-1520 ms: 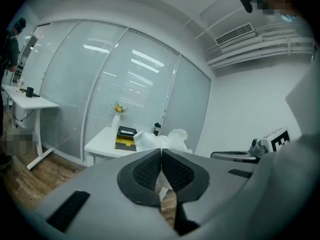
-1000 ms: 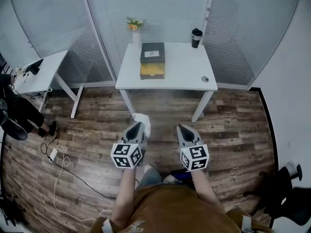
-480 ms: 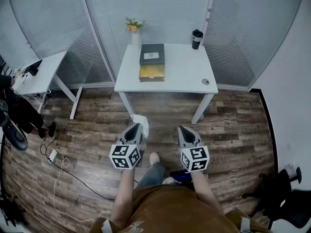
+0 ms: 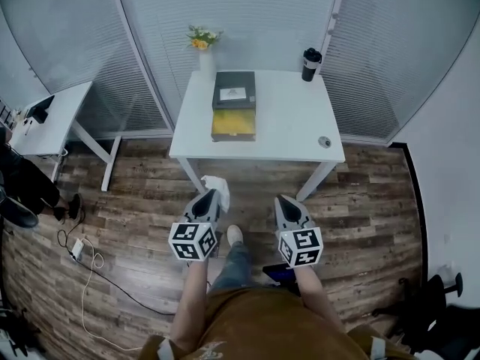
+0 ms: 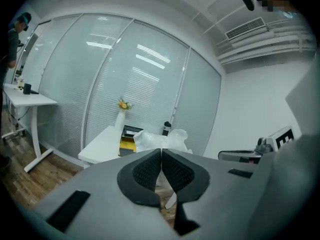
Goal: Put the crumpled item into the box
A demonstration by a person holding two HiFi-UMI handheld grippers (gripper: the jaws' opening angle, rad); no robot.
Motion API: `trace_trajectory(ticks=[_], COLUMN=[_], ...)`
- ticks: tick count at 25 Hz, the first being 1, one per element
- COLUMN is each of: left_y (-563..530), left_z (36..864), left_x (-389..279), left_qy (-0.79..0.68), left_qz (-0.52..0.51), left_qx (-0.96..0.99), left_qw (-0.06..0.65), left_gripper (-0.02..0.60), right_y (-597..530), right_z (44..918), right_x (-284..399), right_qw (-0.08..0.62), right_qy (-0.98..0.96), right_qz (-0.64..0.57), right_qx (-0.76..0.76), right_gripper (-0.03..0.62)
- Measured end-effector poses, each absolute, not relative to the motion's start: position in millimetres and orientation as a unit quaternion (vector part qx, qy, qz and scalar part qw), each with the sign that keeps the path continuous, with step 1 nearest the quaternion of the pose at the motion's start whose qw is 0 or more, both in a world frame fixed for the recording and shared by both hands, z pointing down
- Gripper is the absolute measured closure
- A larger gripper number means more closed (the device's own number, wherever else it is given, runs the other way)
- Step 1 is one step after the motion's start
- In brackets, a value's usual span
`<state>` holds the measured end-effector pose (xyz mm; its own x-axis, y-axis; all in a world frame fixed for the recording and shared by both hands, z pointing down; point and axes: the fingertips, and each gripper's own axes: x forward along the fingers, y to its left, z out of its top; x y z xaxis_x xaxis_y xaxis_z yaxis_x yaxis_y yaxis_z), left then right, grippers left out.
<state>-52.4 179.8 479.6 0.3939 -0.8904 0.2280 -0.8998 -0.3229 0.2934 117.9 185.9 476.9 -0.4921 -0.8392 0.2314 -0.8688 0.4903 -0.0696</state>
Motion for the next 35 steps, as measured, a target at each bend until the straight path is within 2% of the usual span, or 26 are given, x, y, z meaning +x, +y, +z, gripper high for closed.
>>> trace_trajectory(ticks=[8,15,24,35], left_y=[34.1,-58.7,-117.7,-151.8], left_z=[494.6,495.7,502.4,494.6], left_x=[-78.6,-101.7,-103.0,-93.7], left_qy=[-0.540,-0.529,-0.503,-0.491], left_qz=[0.028,0.020,0.018,0.026], left_qx=[0.814,0.818,0.832,0.843], left_qw=[0.213,0.225,0.233,0.218], left_gripper=[0.551,0.551,0.551,0.551], right_y=[38.4,-48.4,-95.3,-131.4], right_z=[491.5,495.1,490.0,485.4], right_x=[92.6,67.7,70.0,76.8], right_qw=[0.114,0.131,0.126,0.083], right_qy=[-0.853,-0.846,-0.829,-0.819], right_qz=[0.095,0.099,0.104,0.131], right_qx=[0.500,0.506,0.535,0.552], right_gripper=[0.582,0.582,0.582,0.582])
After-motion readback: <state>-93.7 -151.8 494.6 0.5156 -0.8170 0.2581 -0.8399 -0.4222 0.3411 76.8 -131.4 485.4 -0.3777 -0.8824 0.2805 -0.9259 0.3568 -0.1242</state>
